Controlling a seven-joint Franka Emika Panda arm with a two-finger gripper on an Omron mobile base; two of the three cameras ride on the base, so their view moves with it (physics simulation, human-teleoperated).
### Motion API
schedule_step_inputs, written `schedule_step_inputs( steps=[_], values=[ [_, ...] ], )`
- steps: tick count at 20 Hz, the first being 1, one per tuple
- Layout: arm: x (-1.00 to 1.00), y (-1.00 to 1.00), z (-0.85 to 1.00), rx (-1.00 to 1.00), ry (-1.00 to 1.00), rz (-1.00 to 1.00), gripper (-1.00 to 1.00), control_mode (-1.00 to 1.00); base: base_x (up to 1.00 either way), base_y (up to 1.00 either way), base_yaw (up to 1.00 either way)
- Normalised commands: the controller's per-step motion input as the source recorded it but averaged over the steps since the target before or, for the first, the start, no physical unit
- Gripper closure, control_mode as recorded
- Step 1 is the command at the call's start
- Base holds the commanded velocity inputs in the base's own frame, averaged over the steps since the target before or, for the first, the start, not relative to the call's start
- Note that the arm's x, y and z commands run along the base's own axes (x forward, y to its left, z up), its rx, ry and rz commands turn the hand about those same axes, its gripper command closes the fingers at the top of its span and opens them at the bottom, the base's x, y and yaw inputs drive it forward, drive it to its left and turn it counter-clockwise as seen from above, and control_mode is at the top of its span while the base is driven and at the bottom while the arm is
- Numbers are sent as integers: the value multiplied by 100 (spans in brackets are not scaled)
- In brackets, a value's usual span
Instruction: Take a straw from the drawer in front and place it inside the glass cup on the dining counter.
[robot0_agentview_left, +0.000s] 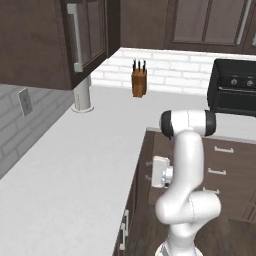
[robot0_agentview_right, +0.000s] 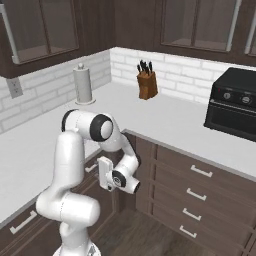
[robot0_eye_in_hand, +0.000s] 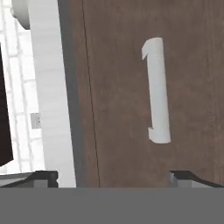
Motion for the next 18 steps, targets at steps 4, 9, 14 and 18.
schedule_step_inputs(
  steps=[4, 9, 14, 18],
  values=[
    [27, 33, -14, 0, -5, 0, -100, -100, 0, 0, 0],
    [28, 27, -16, 0, -3, 0, -100, -100, 0, 0, 0],
    [33, 14, -27, 0, 0, 0, -100, -100, 0, 0, 0],
    [33, 11, -32, 0, 0, 0, -100, -100, 0, 0, 0]
  ],
)
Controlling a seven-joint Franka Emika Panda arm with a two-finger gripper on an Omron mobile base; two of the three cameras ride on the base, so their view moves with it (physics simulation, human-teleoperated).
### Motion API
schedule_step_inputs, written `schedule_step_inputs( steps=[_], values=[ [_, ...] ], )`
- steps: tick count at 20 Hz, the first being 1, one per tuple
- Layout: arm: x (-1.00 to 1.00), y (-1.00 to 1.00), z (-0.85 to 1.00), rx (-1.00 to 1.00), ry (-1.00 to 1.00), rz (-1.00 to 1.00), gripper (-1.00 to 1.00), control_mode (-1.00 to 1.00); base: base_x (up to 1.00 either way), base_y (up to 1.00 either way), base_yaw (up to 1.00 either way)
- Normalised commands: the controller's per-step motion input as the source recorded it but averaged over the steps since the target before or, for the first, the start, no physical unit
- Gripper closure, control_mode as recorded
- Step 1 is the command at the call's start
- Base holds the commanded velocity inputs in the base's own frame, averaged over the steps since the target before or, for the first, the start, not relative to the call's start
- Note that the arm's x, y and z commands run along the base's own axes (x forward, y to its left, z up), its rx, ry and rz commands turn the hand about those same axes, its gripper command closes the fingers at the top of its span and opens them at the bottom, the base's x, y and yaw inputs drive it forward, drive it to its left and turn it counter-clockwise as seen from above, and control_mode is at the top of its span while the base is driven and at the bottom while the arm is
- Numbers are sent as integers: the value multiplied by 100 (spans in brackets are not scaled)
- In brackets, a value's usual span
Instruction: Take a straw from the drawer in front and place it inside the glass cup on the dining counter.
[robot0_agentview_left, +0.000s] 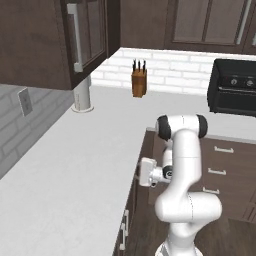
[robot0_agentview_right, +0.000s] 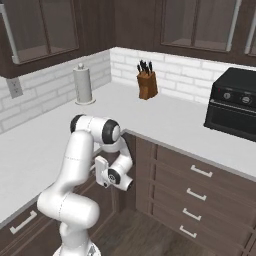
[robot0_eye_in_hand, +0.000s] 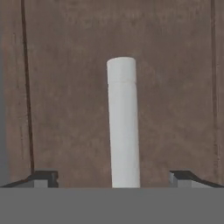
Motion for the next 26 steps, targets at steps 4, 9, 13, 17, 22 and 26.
schedule_step_inputs(
  steps=[4, 9, 13, 17, 22, 26],
  values=[
    [37, 11, -34, 0, 0, 0, -100, -100, 0, 0, 0],
    [38, 1, -37, -1, 0, 0, -100, -100, 0, 0, 0],
    [15, 12, -26, -1, 0, 0, -100, -100, 0, 0, 0],
    [0, 18, -5, -3, 0, 0, 100, -100, 0, 0, 0],
    [-11, -4, 0, -3, 0, -1, 100, -100, 0, 0, 0],
    [-25, -48, 0, 0, -5, 0, 100, -100, 0, 0, 0]
  ],
)
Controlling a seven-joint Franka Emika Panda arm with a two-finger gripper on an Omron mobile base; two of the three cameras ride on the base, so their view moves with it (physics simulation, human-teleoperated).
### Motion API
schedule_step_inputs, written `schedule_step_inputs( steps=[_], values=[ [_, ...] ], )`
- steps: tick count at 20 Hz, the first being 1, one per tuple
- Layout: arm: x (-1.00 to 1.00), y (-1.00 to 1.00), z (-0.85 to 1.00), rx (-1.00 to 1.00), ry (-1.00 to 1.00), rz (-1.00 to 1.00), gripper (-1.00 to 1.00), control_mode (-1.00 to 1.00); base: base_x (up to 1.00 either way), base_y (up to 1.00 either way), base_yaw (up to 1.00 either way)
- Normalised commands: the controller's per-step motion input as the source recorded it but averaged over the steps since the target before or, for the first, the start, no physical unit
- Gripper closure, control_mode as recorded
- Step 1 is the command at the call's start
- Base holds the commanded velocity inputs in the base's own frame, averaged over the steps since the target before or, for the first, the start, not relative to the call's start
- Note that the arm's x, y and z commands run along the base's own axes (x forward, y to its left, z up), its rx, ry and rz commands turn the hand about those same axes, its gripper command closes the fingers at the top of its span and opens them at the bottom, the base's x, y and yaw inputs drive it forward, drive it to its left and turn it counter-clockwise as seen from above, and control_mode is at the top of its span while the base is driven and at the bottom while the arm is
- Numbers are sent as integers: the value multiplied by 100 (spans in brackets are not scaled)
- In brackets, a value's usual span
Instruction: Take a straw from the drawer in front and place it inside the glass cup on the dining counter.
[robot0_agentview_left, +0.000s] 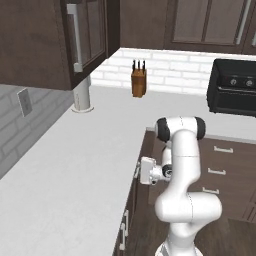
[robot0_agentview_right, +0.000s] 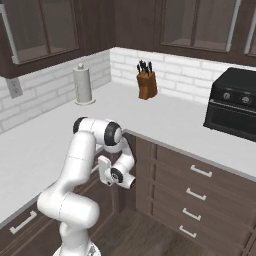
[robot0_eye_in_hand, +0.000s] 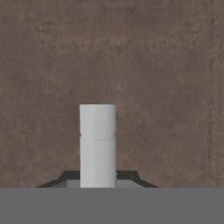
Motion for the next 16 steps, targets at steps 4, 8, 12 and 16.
schedule_step_inputs(
  steps=[4, 8, 12, 16],
  values=[
    [-24, -81, 0, 0, -4, 0, 100, -100, 0, 0, 0],
    [-20, -98, 0, 0, -1, 0, 100, -100, 0, 0, 0],
    [-13, -100, 0, 0, 0, 0, 100, -100, 0, 0, 0],
    [-10, -100, 0, 0, 0, 0, 100, -100, 0, 0, 0]
  ],
)
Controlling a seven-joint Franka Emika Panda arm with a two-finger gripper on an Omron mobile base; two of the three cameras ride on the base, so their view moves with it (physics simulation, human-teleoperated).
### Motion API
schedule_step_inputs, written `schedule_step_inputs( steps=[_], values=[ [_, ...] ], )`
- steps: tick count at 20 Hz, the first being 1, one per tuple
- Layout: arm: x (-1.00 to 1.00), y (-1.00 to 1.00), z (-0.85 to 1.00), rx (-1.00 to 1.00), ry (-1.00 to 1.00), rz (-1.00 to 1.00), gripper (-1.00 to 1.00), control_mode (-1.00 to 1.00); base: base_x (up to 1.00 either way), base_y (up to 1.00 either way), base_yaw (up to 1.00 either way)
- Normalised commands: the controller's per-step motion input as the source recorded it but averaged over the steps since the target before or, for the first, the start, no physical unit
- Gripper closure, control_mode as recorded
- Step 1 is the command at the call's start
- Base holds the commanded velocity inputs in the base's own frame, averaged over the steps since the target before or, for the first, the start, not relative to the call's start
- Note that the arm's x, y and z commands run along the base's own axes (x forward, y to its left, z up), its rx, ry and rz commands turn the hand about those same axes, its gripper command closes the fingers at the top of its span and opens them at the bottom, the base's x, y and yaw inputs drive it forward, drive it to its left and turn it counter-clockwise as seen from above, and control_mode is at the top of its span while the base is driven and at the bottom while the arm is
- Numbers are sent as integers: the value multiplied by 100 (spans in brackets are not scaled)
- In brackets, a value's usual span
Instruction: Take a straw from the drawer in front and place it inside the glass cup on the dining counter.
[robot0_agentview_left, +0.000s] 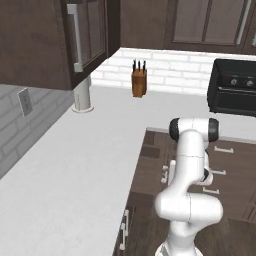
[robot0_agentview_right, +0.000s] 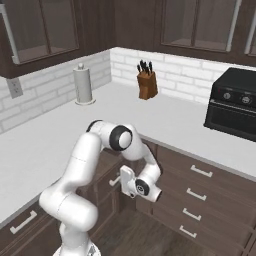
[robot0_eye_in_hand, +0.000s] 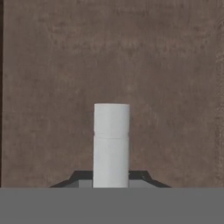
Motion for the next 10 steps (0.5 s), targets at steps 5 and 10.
schedule_step_inputs(
  steps=[5, 10],
  values=[
    [-5, -100, 0, 0, 0, 0, 100, -100, 0, 0, 0],
    [0, -99, 0, -1, 0, 0, 100, -100, 0, 0, 0]
  ],
)
